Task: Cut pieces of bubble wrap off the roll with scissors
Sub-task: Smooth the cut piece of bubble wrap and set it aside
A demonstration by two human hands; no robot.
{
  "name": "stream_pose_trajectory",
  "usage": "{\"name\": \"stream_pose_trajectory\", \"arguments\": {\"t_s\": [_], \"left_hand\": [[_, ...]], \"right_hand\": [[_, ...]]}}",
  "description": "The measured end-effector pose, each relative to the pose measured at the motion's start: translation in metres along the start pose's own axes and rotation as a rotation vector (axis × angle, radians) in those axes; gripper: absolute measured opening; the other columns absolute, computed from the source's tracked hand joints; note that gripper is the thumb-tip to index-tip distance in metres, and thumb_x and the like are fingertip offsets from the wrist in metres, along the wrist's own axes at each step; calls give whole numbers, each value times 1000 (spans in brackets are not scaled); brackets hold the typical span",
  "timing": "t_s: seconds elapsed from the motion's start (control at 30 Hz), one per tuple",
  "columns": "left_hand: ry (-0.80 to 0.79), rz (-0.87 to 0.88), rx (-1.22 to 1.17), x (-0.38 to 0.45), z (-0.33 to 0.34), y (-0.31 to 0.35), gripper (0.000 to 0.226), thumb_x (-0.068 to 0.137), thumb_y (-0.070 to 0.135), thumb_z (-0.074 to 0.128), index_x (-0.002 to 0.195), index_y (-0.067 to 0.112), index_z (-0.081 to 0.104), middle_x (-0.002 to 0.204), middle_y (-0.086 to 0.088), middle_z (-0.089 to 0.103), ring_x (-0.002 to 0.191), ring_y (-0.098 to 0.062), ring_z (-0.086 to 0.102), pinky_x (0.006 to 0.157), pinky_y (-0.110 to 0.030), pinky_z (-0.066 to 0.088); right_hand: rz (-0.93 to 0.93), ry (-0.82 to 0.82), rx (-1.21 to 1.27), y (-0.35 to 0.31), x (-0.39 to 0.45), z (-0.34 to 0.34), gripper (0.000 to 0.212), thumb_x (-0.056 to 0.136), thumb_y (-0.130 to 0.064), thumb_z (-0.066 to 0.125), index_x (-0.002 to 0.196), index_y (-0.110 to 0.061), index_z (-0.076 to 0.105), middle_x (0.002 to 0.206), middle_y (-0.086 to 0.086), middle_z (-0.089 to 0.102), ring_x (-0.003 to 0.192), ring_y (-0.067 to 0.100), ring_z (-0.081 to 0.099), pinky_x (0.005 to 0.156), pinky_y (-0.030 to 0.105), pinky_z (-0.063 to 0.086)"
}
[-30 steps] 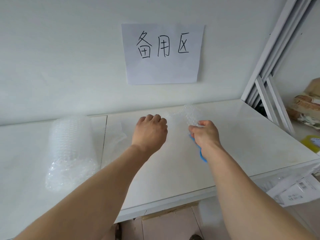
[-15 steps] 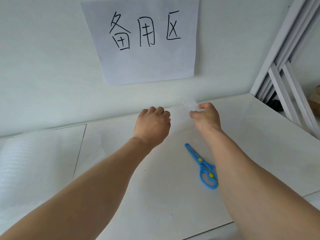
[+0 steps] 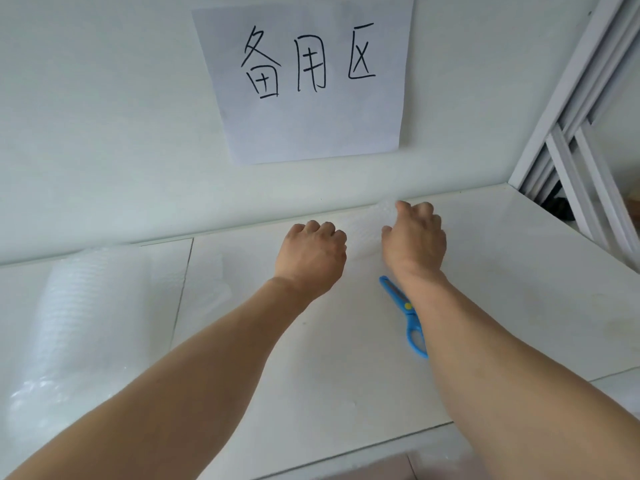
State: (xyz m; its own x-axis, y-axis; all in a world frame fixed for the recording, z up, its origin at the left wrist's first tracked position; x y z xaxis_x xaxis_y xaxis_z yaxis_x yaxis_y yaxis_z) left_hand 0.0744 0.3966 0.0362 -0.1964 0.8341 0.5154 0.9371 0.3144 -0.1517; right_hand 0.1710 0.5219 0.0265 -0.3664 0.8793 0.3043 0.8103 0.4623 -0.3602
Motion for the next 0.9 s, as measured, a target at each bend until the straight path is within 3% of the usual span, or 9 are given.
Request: {"name": "stream_pose_trajectory", "arguments": {"t_s": [0.1,0.33,0.5,0.6,0.73,0.9], "left_hand": [[-17,-5,32,-20,-14,-7,21,81,18,66,62,14,58,61,-2,56,57,-27,55,56,-31,40],[-64,-105,64,-90,-45,-47,19,76,20,73,62,14,61,61,-2,58,55,-27,56,53,-33,43],[-62,-269,43,-136,-67,-83,20,76,17,73,62,13,59,61,-2,58,56,-27,57,52,-32,40],[-63,-398,-3,-158,-77,-103,15,89,24,59,81,13,65,79,-2,64,73,-28,61,60,-34,39],[-13,-557,-108,-180,-87,-121,25,97,28,43,111,16,61,103,2,65,92,-22,60,66,-30,37],[-4,-653,-187,-194,-92,-134,26,98,23,35,113,19,56,104,5,63,93,-19,57,66,-28,35]], "right_hand": [[-129,21,-78,-24,-21,-7,29,95,-20,50,122,-16,59,122,8,55,113,31,47,87,37,36],[-409,-165,-79,-94,-101,16,27,99,-24,42,115,-15,63,117,7,62,110,31,52,87,38,39],[-378,-329,131,-134,-148,29,32,100,-31,43,119,-15,62,119,7,63,112,28,54,85,36,48],[-338,-390,214,-156,-167,33,37,99,-38,44,121,-15,62,119,7,63,114,29,57,86,36,48],[-272,-464,158,-179,-188,39,53,98,-54,38,127,-14,57,126,9,58,117,31,56,89,37,47],[-211,-462,60,-191,-211,41,40,96,-44,48,115,-9,54,120,11,58,114,33,56,86,37,46]]}}
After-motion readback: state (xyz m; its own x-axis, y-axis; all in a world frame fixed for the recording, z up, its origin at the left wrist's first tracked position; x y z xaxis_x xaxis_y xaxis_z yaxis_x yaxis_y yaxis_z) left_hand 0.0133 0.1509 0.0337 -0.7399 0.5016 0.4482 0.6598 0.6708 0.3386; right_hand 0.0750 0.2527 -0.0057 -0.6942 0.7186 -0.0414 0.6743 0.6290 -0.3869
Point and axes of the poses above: each hand's wrist, its own x-axis towards the middle knuckle, its own z-axis out of the palm, y = z × x, the point moved 8 cm from there along x, towards the middle knuckle
